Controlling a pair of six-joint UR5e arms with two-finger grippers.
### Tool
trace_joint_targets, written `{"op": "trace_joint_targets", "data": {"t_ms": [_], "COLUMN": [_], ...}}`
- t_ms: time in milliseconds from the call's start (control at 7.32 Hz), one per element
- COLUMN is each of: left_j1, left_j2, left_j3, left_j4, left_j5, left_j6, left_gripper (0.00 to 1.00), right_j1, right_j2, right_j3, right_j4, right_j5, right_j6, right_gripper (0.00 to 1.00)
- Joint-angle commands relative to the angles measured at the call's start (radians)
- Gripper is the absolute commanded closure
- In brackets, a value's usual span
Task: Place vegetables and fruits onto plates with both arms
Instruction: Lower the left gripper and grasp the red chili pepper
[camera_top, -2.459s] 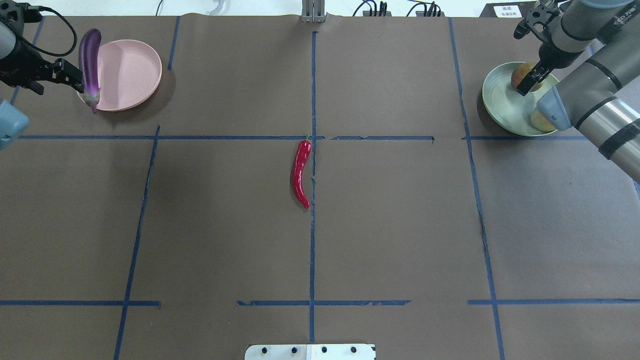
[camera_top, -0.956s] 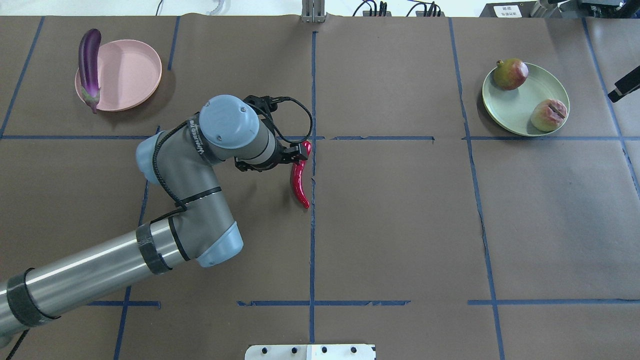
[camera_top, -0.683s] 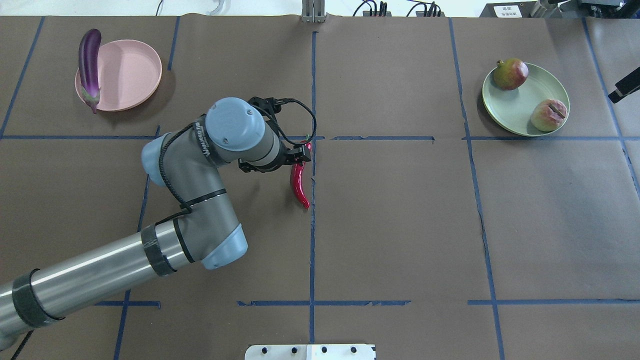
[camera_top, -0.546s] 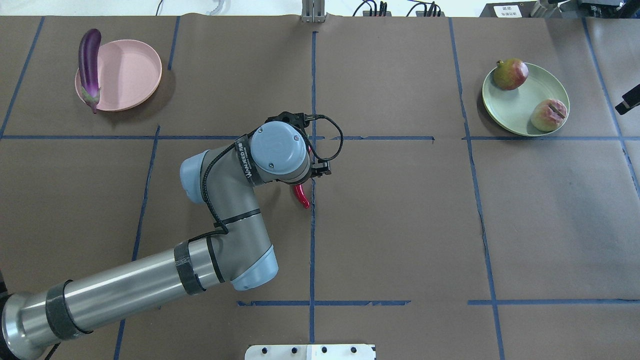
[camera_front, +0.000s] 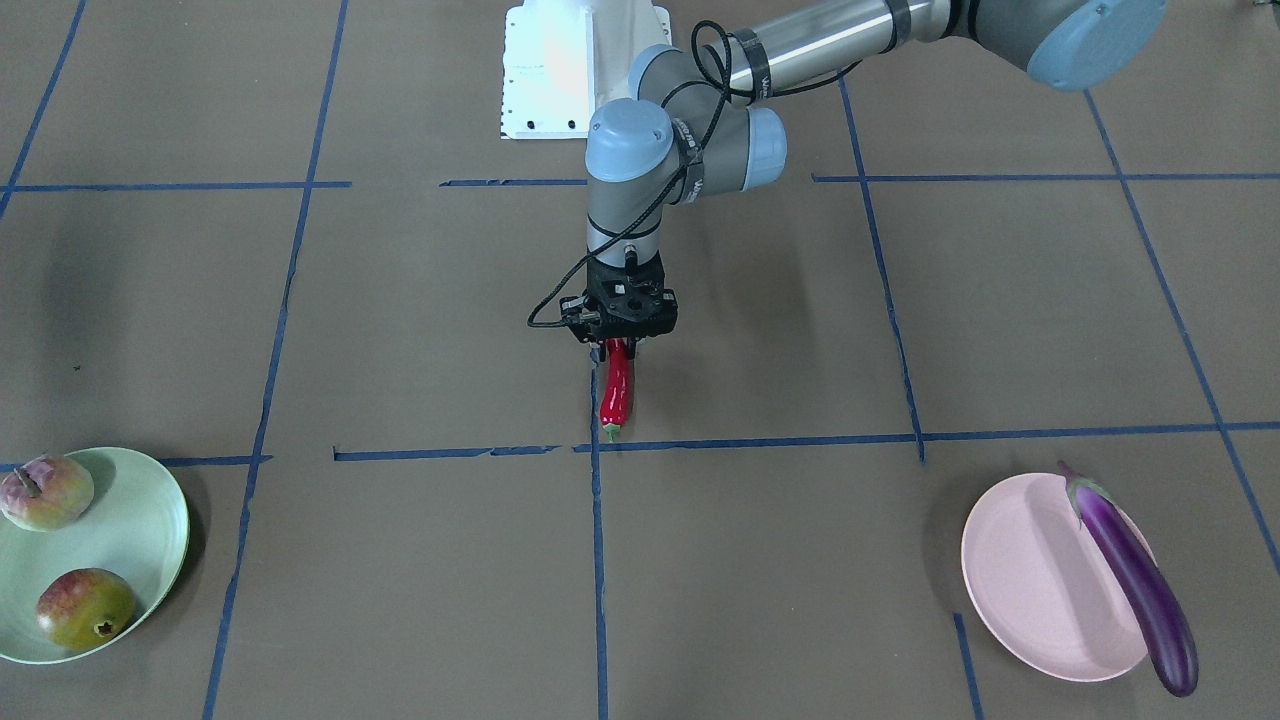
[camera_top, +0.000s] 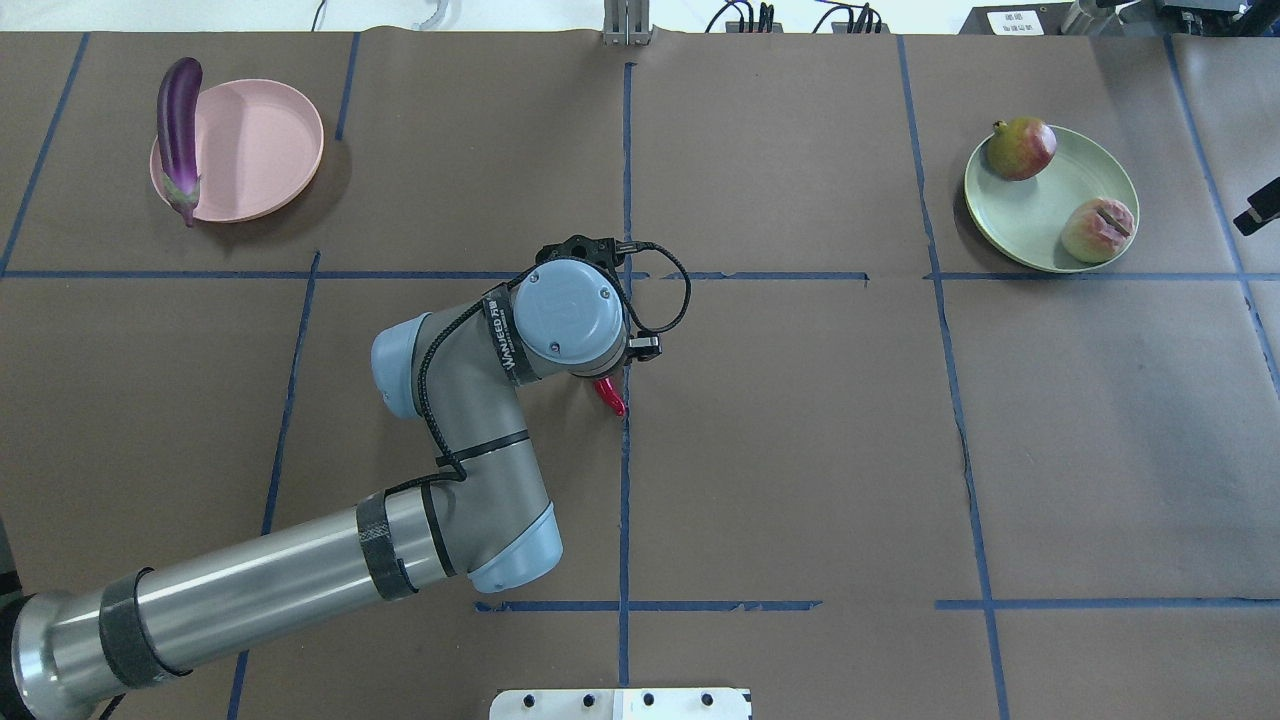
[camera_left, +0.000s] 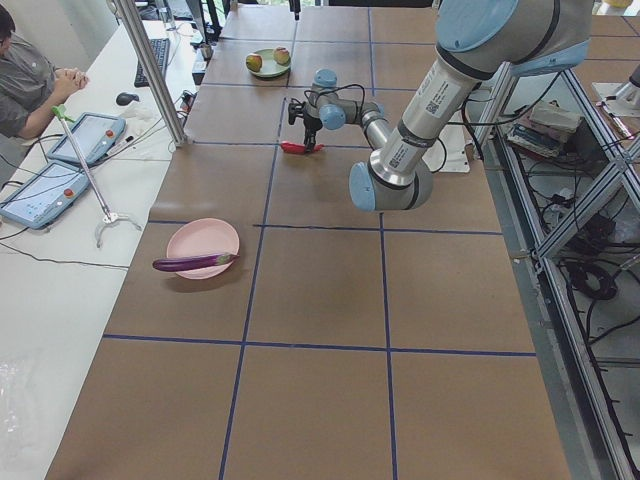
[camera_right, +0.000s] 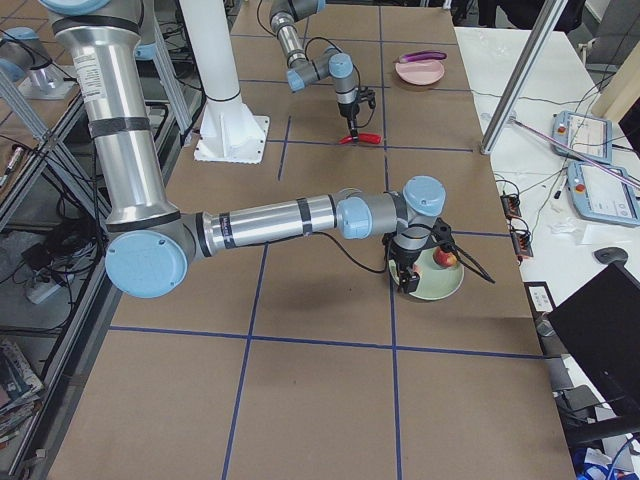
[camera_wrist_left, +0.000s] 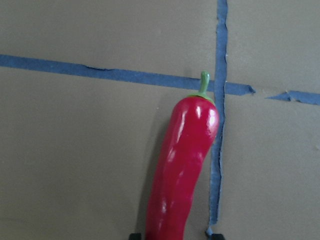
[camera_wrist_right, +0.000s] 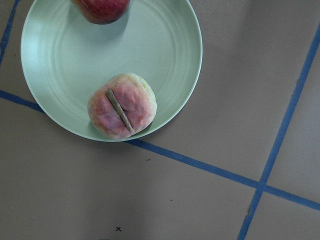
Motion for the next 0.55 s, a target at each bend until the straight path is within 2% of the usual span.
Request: {"op": "trace_joint_targets", "data": {"t_ms": [0, 273, 410], "left_j1": [-0.004, -0.083, -0.158], "left_j2": [0.001, 0.027, 0.077], "left_j3": [-0.002, -0.058, -0.072], "left_j4": [0.000, -0.001, -0.012], "left_j5": [-0.002, -0.016, -0.075], "left_j6": [-0.012, -0.071, -0.184], "left_gripper": [1.00, 1.00, 1.00], "right_j1": [0.000, 0.002, 0.000], "right_j2": [-0.002, -0.005, -0.012], "right_j3": [0.016, 0.014, 0.017], "right_j4": [0.000, -0.001, 0.000], "right_j5": [0.001, 0.001, 0.001], "right_j6": [0.001, 0.001, 0.001], "right_gripper": [0.00, 0.00, 0.00]}}
